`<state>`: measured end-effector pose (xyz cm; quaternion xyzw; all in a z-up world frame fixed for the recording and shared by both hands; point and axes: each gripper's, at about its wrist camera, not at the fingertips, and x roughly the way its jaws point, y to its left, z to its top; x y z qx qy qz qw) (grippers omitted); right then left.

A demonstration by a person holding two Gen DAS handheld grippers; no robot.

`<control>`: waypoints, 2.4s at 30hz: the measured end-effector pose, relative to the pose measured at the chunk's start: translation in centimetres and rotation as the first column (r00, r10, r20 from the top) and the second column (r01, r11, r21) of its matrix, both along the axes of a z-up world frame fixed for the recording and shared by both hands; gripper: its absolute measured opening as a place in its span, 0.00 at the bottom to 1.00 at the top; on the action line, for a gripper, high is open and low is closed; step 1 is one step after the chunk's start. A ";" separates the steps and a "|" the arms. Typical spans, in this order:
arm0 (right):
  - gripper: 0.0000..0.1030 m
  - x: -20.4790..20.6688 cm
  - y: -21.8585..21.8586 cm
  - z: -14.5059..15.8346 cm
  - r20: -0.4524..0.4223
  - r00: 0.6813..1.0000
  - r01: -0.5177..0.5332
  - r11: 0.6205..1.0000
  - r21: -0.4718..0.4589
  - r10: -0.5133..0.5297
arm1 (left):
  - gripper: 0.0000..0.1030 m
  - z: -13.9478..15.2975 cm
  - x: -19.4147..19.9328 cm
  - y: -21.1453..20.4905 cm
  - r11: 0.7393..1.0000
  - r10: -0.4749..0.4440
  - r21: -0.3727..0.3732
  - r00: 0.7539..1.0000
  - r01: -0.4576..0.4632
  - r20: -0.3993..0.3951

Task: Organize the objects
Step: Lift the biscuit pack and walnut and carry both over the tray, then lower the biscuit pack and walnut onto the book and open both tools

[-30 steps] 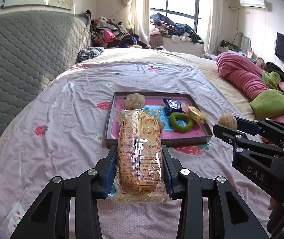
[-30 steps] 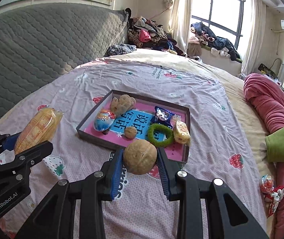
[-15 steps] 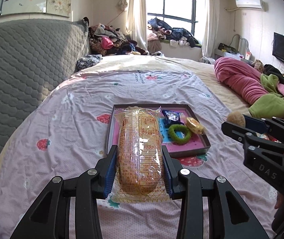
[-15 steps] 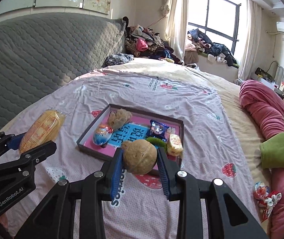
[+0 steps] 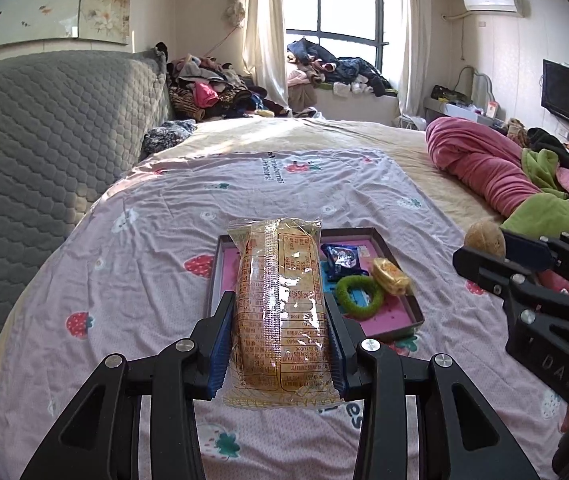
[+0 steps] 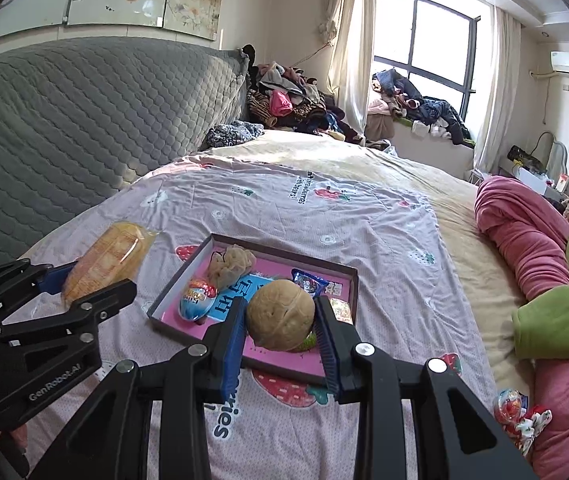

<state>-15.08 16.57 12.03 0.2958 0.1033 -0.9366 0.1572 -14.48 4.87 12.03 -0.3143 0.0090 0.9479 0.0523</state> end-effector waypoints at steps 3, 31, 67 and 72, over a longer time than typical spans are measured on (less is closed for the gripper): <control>0.33 -0.6 -0.2 -0.1 0.000 1.000 -0.002 1.000 0.001 0.002 | 0.41 0.1 -0.9 0.3 1.000 -0.006 -0.005 1.000 0.006 -0.003; 0.33 -9.7 -1.4 -6.3 0.063 0.998 -0.026 1.000 -0.004 0.026 | 0.41 -5.4 -13.0 1.6 1.000 -0.008 -0.025 0.998 0.010 0.060; 0.33 -12.8 -1.7 -13.6 0.161 0.986 -0.041 0.999 0.013 0.039 | 0.41 -11.4 -16.6 3.5 0.998 -0.040 -0.034 0.992 0.044 0.120; 0.33 -13.1 -2.0 -14.8 0.189 0.981 -0.058 0.998 0.031 0.051 | 0.41 -12.6 -17.3 4.0 0.998 -0.044 -0.047 0.988 0.052 0.148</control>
